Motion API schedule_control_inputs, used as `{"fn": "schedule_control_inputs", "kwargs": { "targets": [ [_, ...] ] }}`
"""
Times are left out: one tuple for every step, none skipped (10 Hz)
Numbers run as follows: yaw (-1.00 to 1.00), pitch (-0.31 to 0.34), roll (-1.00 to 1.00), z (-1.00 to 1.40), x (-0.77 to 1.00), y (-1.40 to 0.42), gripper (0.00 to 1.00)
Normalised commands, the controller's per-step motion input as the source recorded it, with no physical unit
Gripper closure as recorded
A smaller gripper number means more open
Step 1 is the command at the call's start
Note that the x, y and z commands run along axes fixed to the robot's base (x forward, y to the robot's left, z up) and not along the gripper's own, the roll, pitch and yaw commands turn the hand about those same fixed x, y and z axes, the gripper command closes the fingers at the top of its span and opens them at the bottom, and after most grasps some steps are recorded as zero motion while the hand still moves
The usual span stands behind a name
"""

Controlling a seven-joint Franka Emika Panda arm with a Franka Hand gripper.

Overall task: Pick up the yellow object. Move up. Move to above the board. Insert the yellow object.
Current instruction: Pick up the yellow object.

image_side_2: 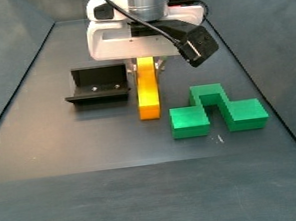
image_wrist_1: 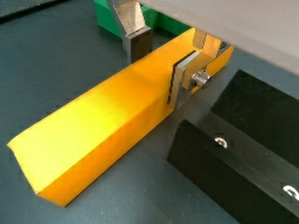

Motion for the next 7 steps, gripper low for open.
{"fn": "schedule_control_inputs", "kwargs": {
  "targets": [
    [0.00, 0.000, 0.00, 0.00, 0.00, 0.00, 1.00],
    [0.00, 0.000, 0.00, 0.00, 0.00, 0.00, 1.00],
    [0.00, 0.000, 0.00, 0.00, 0.00, 0.00, 1.00],
    [0.00, 0.000, 0.00, 0.00, 0.00, 0.00, 1.00],
    [0.00, 0.000, 0.00, 0.00, 0.00, 0.00, 1.00],
    [0.00, 0.000, 0.00, 0.00, 0.00, 0.00, 1.00],
    [0.00, 0.000, 0.00, 0.00, 0.00, 0.00, 1.00]
  ]
}}
